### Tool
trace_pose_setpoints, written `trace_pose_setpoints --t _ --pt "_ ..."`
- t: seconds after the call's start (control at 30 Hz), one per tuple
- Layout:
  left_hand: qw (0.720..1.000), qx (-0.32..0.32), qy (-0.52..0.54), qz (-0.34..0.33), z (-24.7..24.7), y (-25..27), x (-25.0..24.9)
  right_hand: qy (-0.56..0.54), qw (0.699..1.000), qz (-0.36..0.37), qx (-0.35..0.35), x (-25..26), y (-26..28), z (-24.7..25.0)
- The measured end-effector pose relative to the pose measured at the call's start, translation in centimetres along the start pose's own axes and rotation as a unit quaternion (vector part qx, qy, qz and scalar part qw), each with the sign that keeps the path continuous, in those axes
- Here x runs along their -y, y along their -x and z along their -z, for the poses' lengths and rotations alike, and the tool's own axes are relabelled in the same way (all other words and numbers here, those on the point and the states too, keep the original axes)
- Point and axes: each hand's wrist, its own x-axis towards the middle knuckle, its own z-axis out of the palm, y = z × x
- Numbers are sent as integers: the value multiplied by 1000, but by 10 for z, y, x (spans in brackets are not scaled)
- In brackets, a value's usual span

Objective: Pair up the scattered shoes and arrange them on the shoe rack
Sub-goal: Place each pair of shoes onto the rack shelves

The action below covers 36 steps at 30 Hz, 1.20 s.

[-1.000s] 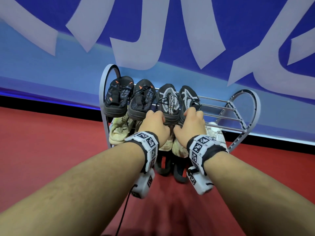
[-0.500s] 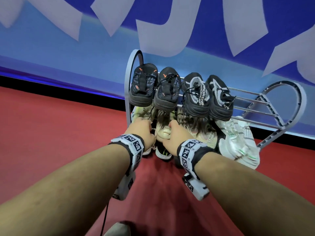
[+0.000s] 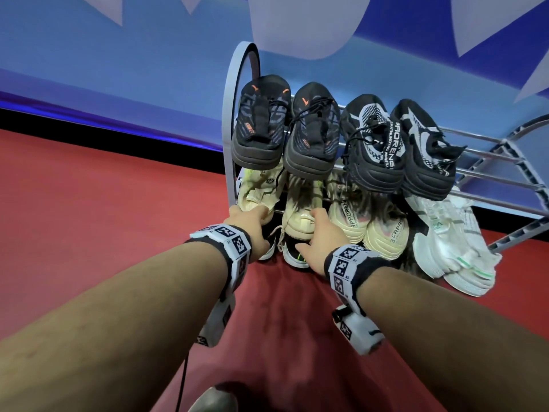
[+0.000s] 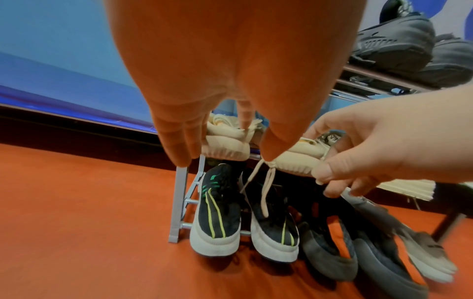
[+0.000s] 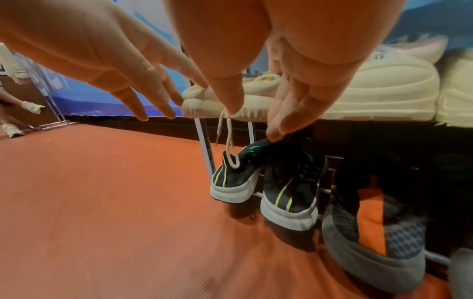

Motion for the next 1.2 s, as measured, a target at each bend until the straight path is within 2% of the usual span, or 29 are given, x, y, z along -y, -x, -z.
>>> trace_pose_setpoints --t 0.23,0.57,0.7,0.83,1.0,1.2 --pt "999 -2 20 34 -2 -9 -15 -31 999 9 6 6 -10 -7" --pt "997 -2 70 17 4 2 -24 -15 1000 -2 16 -1 -5 19" --pt "999 -10 -7 33 7 11 -44 10 1000 -11 7 -9 5 32" --pt "998 -30 -44 -18 -2 22 -73 21 999 -23 -2 -25 18 43" --pt "995 -2 -8 -96 -27 33 -105 36 998 -57 -15 -49 29 57" --pt "991 25 -43 -124 -52 33 -131 38 991 -126 -13 -84 39 67"
